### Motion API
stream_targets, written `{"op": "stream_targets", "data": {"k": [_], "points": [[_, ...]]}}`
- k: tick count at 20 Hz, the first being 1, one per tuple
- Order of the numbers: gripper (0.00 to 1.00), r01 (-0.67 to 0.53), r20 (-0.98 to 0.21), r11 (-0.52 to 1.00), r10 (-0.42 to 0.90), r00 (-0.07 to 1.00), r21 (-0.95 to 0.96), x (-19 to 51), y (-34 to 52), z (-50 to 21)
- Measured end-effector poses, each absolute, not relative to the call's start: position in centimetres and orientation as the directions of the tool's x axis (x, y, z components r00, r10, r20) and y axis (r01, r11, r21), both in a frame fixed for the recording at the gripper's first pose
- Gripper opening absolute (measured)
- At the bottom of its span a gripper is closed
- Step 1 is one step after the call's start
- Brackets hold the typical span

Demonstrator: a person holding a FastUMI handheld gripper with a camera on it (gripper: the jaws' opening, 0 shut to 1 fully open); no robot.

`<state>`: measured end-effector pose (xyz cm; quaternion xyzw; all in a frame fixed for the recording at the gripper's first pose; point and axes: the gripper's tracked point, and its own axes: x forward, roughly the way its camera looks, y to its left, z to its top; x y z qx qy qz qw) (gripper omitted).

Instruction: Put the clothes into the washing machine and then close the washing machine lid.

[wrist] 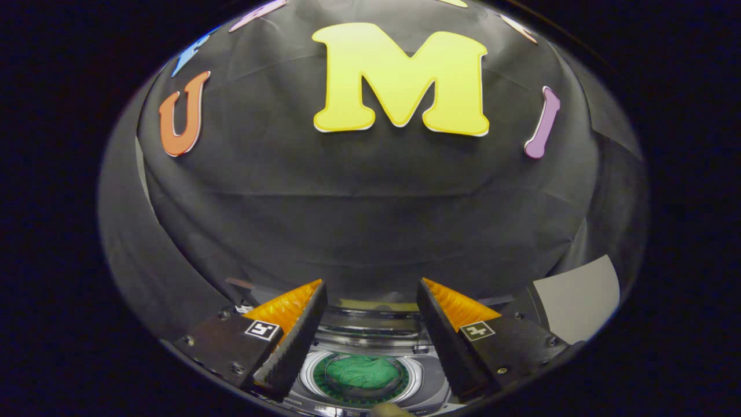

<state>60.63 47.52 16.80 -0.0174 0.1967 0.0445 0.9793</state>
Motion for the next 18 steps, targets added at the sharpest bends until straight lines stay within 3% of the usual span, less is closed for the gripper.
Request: {"op": "stream_targets", "data": {"k": [13, 18], "points": [[0.98, -0.076, -0.491, 0.994, 0.104, 0.865, 0.076, 58.1, 46.6, 11.7], [0.99, -0.075, -0.429, 0.996, 0.089, 0.899, 0.049, 58.0, 46.3, 14.0]]}}
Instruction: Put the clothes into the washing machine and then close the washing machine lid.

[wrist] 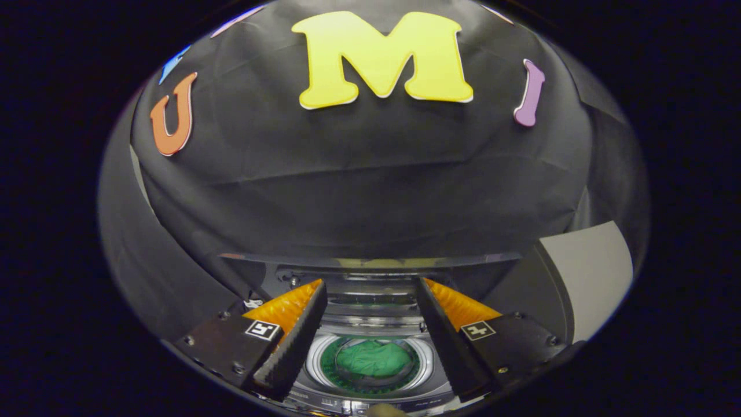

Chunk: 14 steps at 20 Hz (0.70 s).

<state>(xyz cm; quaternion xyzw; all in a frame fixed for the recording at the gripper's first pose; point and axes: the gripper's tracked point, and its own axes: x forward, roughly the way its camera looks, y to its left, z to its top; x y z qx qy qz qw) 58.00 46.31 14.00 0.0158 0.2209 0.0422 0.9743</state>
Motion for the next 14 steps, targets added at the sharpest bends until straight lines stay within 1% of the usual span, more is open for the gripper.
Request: {"op": "stream_targets", "data": {"k": [3, 7, 8, 11, 14], "points": [[0.98, -0.076, -0.389, 0.997, 0.083, 0.918, 0.033, 59.7, 46.7, 16.3], [0.99, -0.058, -0.379, 0.998, 0.055, 0.924, 0.003, 63.1, 46.8, 17.0], [0.98, -0.055, -0.390, 0.998, 0.048, 0.920, -0.008, 63.8, 46.8, 16.6], [0.98, -0.054, -0.475, 0.998, 0.066, 0.878, 0.039, 63.9, 46.9, 14.1], [0.99, -0.059, -0.444, 0.997, 0.073, 0.893, 0.045, 62.7, 46.7, 13.8]]}}
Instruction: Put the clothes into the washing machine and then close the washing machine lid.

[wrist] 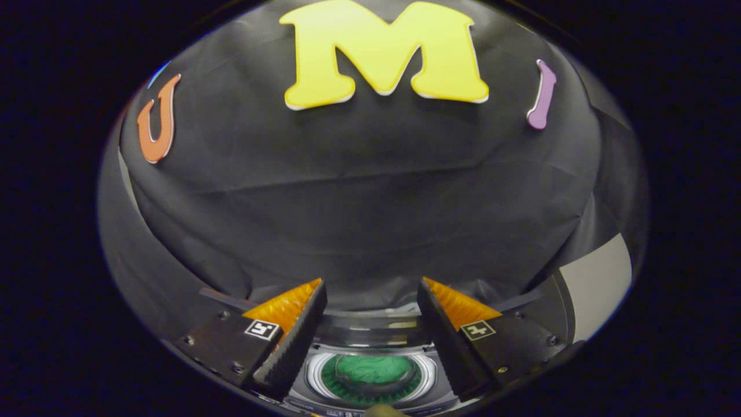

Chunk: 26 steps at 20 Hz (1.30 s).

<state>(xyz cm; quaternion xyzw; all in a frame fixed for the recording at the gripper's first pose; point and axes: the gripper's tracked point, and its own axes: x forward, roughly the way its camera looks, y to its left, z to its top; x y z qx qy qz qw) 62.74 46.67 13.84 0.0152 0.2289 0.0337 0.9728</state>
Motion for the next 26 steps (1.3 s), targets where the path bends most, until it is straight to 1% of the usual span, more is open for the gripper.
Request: {"op": "stream_targets", "data": {"k": [9, 16, 21, 26], "points": [[1.00, -0.097, -0.396, 0.995, 0.102, 0.912, 0.035, 55.7, 46.4, 11.6], [0.99, -0.136, -0.426, 0.990, 0.137, 0.894, 0.033, 48.3, 46.0, 7.8], [0.99, -0.159, -0.383, 0.987, 0.159, 0.910, 0.032, 42.5, 43.9, 8.3], [0.99, -0.173, -0.275, 0.984, 0.177, 0.945, 0.040, 34.9, 38.3, 11.4]]}}
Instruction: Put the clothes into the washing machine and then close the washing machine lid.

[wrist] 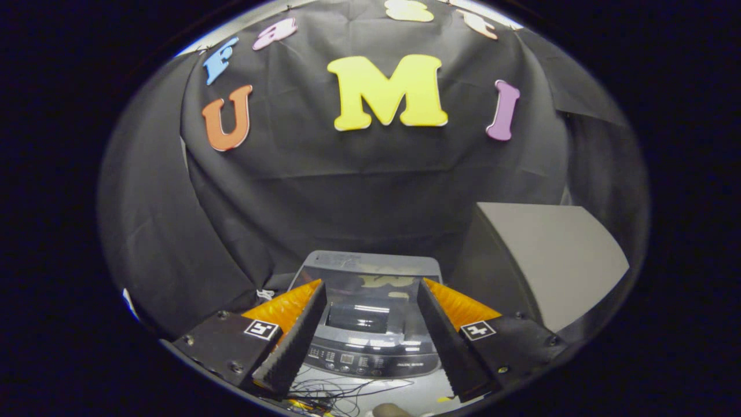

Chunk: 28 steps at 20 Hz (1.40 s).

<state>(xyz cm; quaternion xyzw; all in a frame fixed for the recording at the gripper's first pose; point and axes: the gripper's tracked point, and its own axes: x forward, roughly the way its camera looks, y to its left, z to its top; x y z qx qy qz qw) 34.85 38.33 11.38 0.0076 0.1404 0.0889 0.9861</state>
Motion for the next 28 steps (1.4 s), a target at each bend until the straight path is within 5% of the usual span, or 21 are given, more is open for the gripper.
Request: {"op": "stream_targets", "data": {"k": [16, 28], "points": [[1.00, -0.077, -0.019, 0.988, 0.080, 0.997, 0.135, 7.6, 9.3, 9.2], [1.00, -0.041, 0.019, 0.984, 0.038, 0.999, 0.171, 1.2, 3.4, 4.7]]}}
